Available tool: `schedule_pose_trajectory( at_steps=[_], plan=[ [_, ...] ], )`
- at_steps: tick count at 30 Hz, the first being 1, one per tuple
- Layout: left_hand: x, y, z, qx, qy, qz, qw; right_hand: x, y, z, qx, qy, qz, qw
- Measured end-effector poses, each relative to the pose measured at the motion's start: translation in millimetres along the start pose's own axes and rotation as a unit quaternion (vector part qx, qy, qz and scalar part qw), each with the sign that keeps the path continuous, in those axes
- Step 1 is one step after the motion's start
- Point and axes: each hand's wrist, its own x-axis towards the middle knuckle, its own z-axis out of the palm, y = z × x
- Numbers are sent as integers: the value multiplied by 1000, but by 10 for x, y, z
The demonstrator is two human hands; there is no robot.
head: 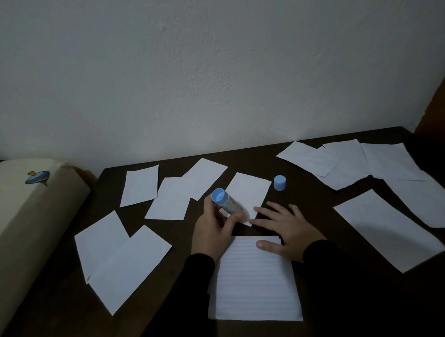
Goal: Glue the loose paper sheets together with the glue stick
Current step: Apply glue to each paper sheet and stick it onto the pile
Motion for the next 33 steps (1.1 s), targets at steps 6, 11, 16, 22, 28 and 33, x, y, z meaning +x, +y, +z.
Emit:
schedule_pose_trajectory(
  at_steps=[6, 11, 16, 22, 28, 33],
  plan=[
    [12, -12, 2, 41, -29, 23, 998, 14, 3, -2, -6, -17, -3, 1000],
    [29, -40, 19, 44, -13, 23, 999, 32, -3, -16, 9, -13, 7, 1000],
    [66, -61, 30, -11, 42, 5, 999, 19, -4, -23, 23, -7, 3, 1000],
    [142, -97, 40, -38, 110, -41, 992, 18, -5, -29, 25, -11, 4, 1000],
    [128, -46, -44, -162, 199, -117, 960, 27, 10, 12, 32, 14, -5, 999],
    [140, -17, -86, -214, 236, -148, 936, -28, 19, 35, 52, 64, -7, 997]
  ],
)
